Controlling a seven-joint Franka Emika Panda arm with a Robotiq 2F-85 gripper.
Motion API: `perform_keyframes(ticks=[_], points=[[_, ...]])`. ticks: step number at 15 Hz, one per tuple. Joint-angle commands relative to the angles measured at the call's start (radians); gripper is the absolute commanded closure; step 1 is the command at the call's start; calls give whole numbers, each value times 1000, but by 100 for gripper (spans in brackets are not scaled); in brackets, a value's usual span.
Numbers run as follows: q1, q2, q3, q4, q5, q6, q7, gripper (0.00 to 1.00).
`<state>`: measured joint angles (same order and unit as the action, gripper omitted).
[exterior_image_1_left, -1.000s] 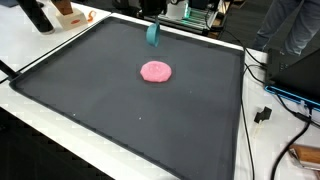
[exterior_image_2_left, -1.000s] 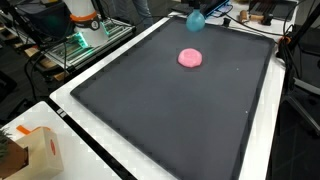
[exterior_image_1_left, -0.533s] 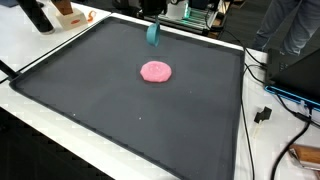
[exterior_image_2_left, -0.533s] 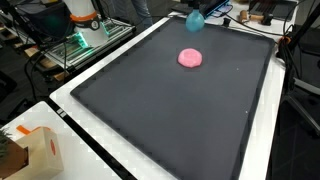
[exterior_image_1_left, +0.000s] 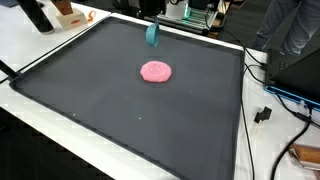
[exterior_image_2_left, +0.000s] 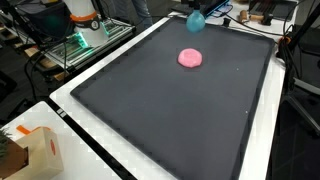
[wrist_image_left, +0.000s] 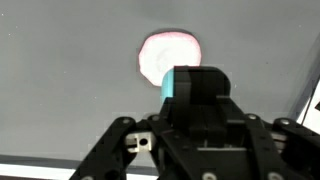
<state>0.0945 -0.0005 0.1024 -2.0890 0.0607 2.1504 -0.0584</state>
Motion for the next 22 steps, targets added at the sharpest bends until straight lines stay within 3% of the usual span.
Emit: perform_keyframes(ticks=[1, 5, 10, 22], points=[[-25, 37, -28, 41, 89, -9, -107, 75], [-71, 86, -60, 82, 240, -29, -297, 75], [-157, 184, -85, 150, 418, -138, -531, 75], [-316, 405, -87, 311, 576, -390, -900, 75]])
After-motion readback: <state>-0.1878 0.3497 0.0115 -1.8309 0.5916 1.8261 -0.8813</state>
